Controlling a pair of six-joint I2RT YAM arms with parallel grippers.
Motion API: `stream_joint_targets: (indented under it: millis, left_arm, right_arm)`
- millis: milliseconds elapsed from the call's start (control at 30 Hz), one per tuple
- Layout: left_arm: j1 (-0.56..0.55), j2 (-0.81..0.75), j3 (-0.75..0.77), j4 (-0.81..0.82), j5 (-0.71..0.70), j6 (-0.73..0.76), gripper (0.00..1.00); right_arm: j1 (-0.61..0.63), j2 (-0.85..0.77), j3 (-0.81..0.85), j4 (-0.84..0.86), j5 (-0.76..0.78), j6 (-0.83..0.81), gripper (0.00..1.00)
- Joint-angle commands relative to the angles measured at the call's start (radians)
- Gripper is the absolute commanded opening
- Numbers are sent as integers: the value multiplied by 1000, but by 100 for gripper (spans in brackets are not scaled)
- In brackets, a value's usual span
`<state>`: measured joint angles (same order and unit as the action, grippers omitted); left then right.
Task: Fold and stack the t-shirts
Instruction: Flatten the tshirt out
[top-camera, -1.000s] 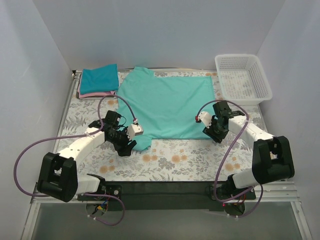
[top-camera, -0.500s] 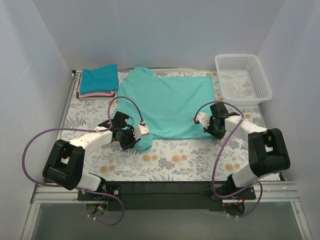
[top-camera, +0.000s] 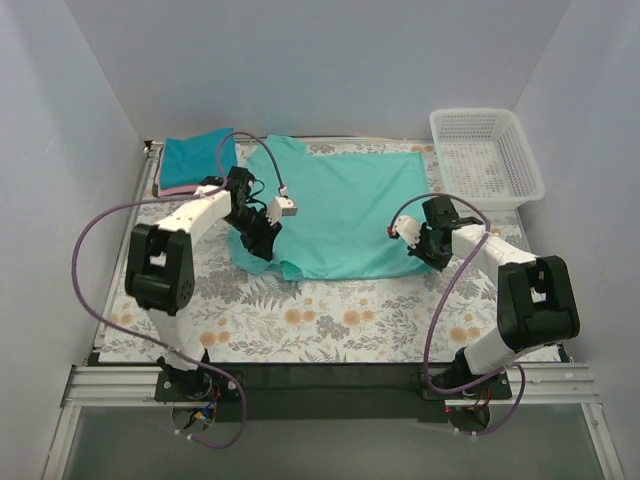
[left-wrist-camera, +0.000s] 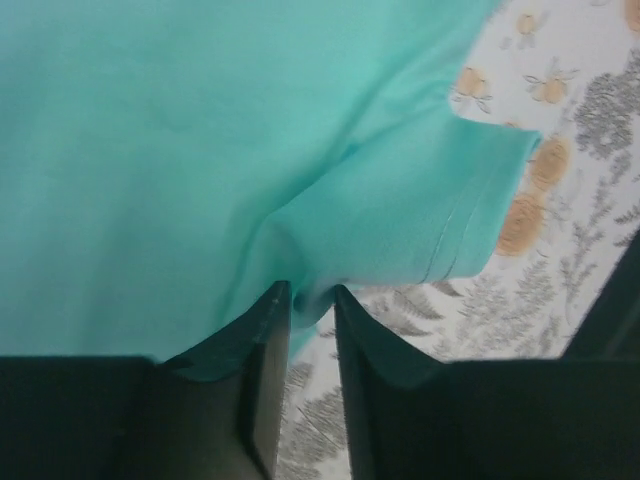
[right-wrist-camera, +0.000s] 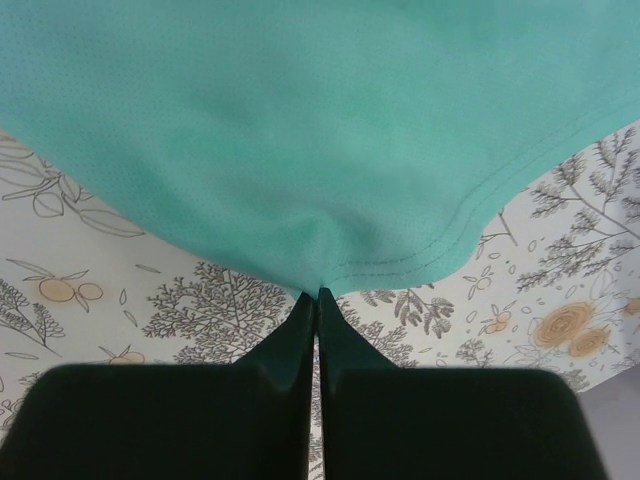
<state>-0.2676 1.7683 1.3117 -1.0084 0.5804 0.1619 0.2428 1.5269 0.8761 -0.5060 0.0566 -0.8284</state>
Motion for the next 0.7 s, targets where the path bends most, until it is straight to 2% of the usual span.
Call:
stream_joint_targets:
  millis: [0, 33, 133, 200, 300, 433, 667]
  left_arm:
    - [50, 193, 153, -119, 70, -34, 27]
    - [77, 209, 181, -93, 68, -53, 39]
    - [132, 218, 239, -23, 53, -136, 49]
    - [157, 204, 241, -6, 61, -148, 50]
    - [166, 99, 169, 36, 72, -148, 52]
    - [166, -146, -75, 163, 84, -156, 55]
    - [116, -331, -334, 243, 12, -180, 47]
  right_arm:
    - [-2, 33, 79, -23, -29, -17, 1]
    - [-3, 47, 92, -28, -32, -17, 1]
    - [-2, 73, 133, -45, -37, -17, 1]
    - [-2, 81, 141, -45, -38, -17, 1]
    - [-3, 96, 153, -49, -43, -17, 1]
    - [-2, 113, 164, -51, -41, -11, 1]
    - [-2, 113, 162, -57, -43, -6, 1]
